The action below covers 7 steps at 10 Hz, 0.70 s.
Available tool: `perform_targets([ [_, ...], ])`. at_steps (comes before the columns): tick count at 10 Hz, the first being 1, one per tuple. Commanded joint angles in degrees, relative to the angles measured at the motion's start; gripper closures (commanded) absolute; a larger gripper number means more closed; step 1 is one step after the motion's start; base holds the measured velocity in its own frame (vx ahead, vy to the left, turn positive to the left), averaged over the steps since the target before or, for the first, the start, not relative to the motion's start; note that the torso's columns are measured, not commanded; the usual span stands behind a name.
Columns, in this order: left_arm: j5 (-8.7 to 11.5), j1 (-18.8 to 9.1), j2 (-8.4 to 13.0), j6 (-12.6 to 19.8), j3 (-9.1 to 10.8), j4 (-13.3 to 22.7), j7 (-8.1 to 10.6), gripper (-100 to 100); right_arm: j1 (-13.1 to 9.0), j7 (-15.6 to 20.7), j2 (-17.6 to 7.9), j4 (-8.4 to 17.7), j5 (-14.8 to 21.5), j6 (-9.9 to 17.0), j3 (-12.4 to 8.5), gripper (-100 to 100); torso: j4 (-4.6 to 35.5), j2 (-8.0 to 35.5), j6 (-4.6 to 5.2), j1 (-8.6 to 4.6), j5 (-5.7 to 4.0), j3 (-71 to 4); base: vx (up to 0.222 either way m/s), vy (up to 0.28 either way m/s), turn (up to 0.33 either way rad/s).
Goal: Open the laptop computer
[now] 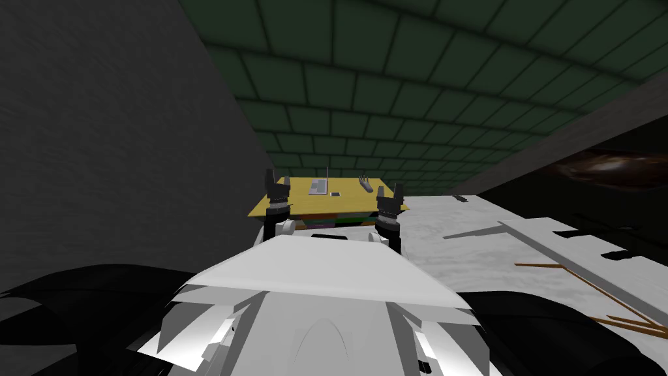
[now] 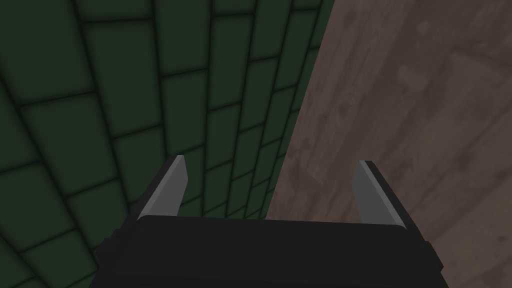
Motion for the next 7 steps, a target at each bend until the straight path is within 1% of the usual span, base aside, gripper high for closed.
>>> perform_targets([
  [1, 0.0, 0.0, 0.0, 0.0, 0.0, 0.0, 0.0, 0, 0.0, 0.0, 0.0, 0.0, 0.0, 0.0, 0.0, 0, 2.3, 2.3, 0.0, 0.0, 0.0, -4.7, 0.0, 0.0, 0.0],
  [3, 0.0, 0.0, 0.0, 0.0, 0.0, 0.0, 0.0, 0, 0.0, 0.0, 0.0, 0.0, 0.0, 0.0, 0.0, 0, 10.1, 10.0, 0.0, 0.0, 0.0, -20.1, 0.0, 0.0, 0.0],
  [7, 0.0, 0.0, 0.0, 0.0, 0.0, 0.0, 0.0, 0, 0.0, 0.0, 0.0, 0.0, 0.0, 0.0, 0.0, 0, 26.9, 26.9, 0.0, 0.0, 0.0, -53.8, 0.0, 0.0, 0.0],
])
